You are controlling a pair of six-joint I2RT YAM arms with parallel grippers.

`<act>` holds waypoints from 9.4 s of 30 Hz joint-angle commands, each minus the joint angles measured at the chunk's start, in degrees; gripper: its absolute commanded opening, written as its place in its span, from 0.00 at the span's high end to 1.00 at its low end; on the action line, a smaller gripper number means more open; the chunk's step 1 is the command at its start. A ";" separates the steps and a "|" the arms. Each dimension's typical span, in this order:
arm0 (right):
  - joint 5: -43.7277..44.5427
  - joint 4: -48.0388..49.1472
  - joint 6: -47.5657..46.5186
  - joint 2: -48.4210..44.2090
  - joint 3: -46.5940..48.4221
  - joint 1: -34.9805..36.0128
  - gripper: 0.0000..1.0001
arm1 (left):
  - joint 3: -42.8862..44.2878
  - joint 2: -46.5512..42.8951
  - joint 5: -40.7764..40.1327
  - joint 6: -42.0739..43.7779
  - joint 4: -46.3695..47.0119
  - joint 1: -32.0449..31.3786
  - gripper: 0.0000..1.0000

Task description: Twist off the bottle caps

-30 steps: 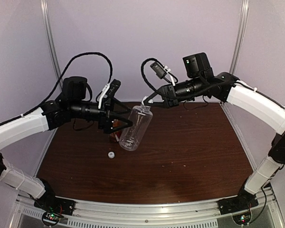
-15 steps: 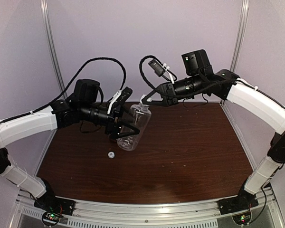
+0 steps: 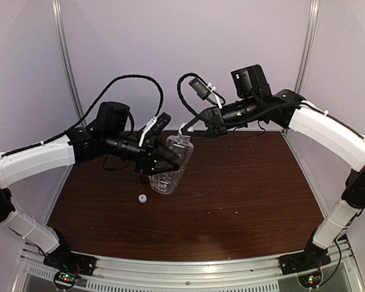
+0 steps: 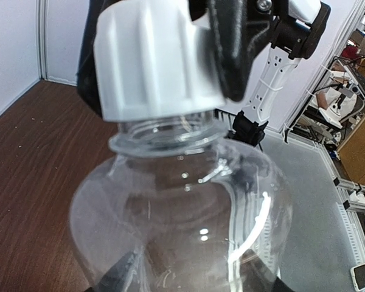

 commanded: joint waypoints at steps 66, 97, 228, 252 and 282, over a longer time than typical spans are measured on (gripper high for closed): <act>16.11 32.80 18.83 -6.98 -17.26 3.65 1.00 | -7.80 -2.44 -8.74 -15.14 25.83 -1.59 0.72; -16.10 42.54 10.72 -6.07 -16.66 2.01 0.69 | -5.87 -5.60 13.31 -10.30 25.42 -1.63 0.76; 30.54 17.80 14.65 -6.24 -6.43 8.55 0.52 | -2.26 -4.63 -22.71 -6.79 13.67 -5.24 0.77; 2.54 25.83 1.64 -9.32 -12.35 7.13 0.89 | -6.52 -8.01 -6.22 -5.01 19.72 -5.21 0.77; 7.94 24.80 7.16 -10.41 -10.45 4.95 0.15 | -2.92 -5.87 -15.72 -1.21 10.46 -5.32 0.77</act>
